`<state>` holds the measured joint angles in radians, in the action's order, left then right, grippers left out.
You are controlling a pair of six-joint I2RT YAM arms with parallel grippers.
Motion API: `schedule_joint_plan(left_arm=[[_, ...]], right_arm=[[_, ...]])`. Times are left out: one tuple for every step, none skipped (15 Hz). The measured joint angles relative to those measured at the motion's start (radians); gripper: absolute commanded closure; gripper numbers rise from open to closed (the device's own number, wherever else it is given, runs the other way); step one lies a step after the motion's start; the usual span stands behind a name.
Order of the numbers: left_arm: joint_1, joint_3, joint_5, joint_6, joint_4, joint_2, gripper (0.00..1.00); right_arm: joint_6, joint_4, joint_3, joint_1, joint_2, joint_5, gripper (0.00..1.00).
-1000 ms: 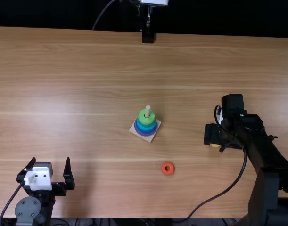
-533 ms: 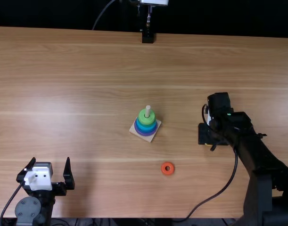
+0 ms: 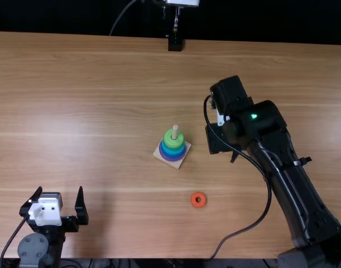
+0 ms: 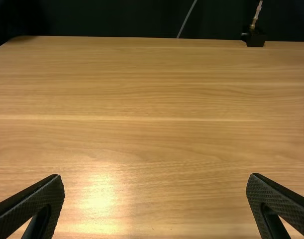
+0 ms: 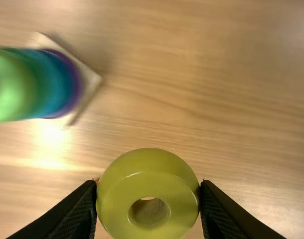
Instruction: Build the Hanoi tower: stack the rings onto the peg from bottom to top in this color order: purple, dark blue, light blue, dark green, light green, yellow, orange.
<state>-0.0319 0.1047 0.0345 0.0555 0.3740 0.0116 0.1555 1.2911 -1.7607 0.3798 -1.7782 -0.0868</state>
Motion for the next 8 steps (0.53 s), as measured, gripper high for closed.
schedule_joint_plan(left_arm=[[0.000, 0.000, 0.000, 0.000, 0.000, 0.000, 0.00], [0.000, 0.000, 0.000, 0.000, 0.000, 0.000, 0.00], [0.000, 0.000, 0.000, 0.000, 0.000, 0.000, 0.00], [0.000, 0.000, 0.000, 0.000, 0.000, 0.000, 0.00], [0.000, 0.000, 0.000, 0.000, 0.000, 0.000, 0.00], [0.000, 0.000, 0.000, 0.000, 0.000, 0.000, 0.00], [0.000, 0.000, 0.000, 0.000, 0.000, 0.000, 0.00], [0.000, 0.000, 0.000, 0.000, 0.000, 0.000, 0.00]], right_arm=[[0.002, 0.034, -0.080, 0.019, -0.023, 0.000, 1.00], [0.004, 0.085, -0.164, 0.038, -0.060, 0.000, 1.00], [0.006, 0.138, -0.235, 0.053, -0.102, 0.001, 1.00], [0.007, 0.164, -0.288, 0.067, -0.136, 0.001, 1.00], [0.008, 0.176, -0.342, 0.082, -0.173, 0.001, 1.00], [0.008, 0.183, -0.398, 0.099, -0.206, 0.001, 1.00], [0.008, 0.191, -0.439, 0.111, -0.225, 0.002, 1.00], [0.008, 0.198, -0.481, 0.123, -0.240, 0.002, 1.00]])
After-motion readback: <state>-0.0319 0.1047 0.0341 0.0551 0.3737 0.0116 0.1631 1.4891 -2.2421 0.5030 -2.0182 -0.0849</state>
